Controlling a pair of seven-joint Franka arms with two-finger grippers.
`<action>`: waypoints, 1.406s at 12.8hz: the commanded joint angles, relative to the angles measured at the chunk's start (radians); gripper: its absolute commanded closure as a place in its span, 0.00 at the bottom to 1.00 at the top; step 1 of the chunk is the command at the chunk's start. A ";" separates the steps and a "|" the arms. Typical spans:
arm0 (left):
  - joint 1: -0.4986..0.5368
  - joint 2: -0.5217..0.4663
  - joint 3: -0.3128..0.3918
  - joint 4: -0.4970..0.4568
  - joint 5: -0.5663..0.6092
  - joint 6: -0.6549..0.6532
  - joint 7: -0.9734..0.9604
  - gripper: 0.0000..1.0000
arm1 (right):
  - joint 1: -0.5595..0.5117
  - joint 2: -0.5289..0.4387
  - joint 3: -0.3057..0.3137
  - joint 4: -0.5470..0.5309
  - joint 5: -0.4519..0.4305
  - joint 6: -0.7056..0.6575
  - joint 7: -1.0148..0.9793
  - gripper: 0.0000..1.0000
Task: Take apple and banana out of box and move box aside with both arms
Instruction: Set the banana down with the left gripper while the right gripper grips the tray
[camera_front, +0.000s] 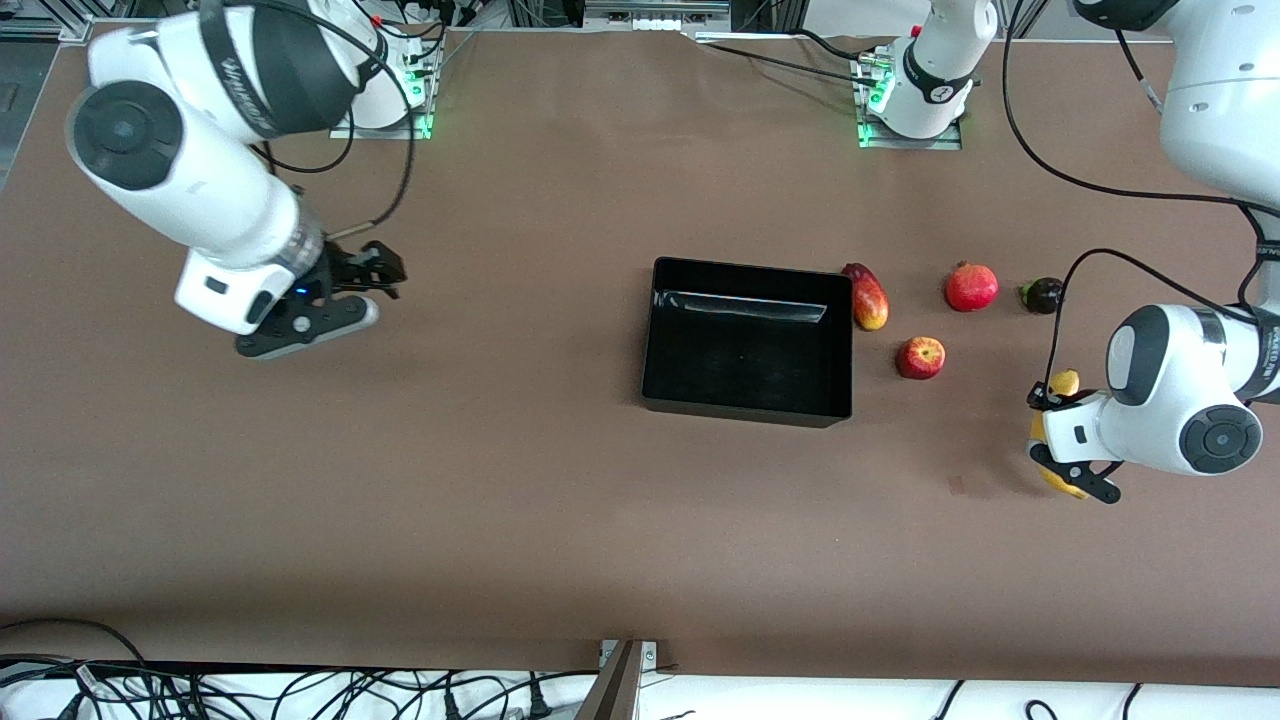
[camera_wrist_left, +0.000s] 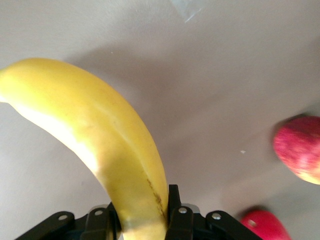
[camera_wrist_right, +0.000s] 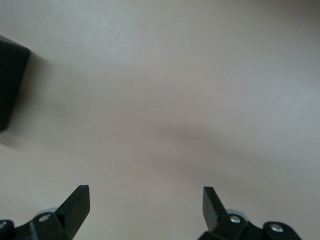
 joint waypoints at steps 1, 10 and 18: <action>-0.001 -0.031 -0.015 -0.092 0.022 0.051 0.024 0.88 | 0.074 0.056 -0.004 0.015 0.025 0.074 0.176 0.00; -0.026 -0.112 -0.061 -0.003 -0.008 -0.005 0.021 0.00 | 0.036 0.046 -0.009 0.010 0.028 0.062 0.179 0.00; -0.101 -0.323 -0.150 0.193 -0.130 -0.407 -0.295 0.00 | 0.359 0.252 -0.005 0.010 0.031 0.373 0.820 0.00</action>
